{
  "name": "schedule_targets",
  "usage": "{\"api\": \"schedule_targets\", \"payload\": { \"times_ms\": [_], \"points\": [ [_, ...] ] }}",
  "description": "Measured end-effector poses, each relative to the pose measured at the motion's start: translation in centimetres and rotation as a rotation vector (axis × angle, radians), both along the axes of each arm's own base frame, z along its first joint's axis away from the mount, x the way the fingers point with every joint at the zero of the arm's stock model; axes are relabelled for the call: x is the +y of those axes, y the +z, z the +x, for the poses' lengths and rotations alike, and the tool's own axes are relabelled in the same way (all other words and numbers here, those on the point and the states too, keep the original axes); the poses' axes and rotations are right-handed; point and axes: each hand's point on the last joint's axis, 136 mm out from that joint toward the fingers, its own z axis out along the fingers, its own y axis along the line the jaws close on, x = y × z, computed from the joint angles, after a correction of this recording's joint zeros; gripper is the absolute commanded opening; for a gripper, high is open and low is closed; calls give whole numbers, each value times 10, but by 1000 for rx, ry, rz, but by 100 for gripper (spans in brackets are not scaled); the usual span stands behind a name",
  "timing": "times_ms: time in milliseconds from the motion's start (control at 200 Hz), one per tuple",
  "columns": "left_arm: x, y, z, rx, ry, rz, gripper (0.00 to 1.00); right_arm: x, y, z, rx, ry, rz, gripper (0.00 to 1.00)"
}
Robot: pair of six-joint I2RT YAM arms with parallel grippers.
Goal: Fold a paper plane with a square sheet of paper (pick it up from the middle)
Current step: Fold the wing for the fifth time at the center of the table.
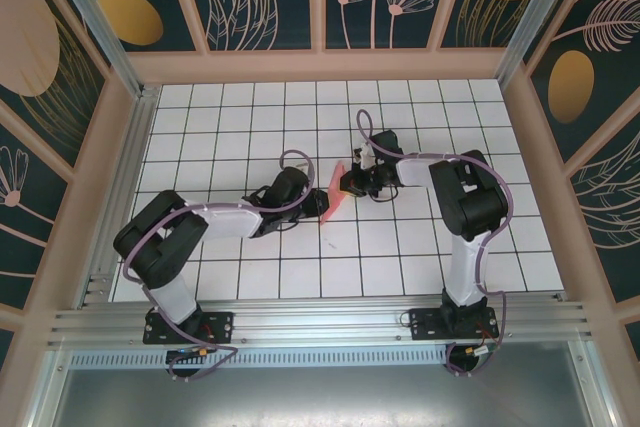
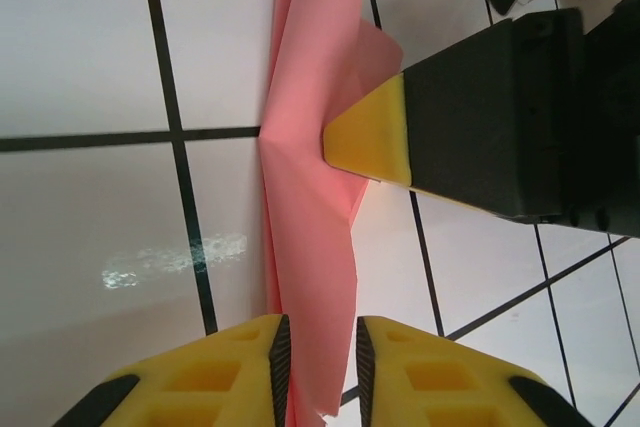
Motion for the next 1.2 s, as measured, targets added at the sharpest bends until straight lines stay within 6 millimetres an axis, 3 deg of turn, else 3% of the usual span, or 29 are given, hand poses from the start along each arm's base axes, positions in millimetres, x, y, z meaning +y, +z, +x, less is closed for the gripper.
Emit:
{"api": "schedule_targets", "payload": {
  "times_ms": [140,435,1001,1201],
  "points": [
    [-7,-11,1,38,-5,-20,19,0,0,0,-1,1,0,2],
    [-19,-13,6,38,-21,-60,10,0,0,0,0,1,0,2],
    [-18,-19,10,37,-32,-5,10,0,-1,0,1,1,0,3],
    [-14,-22,10,35,-31,26,17,0,-1,0,2,3,3,4]
  ]
}}
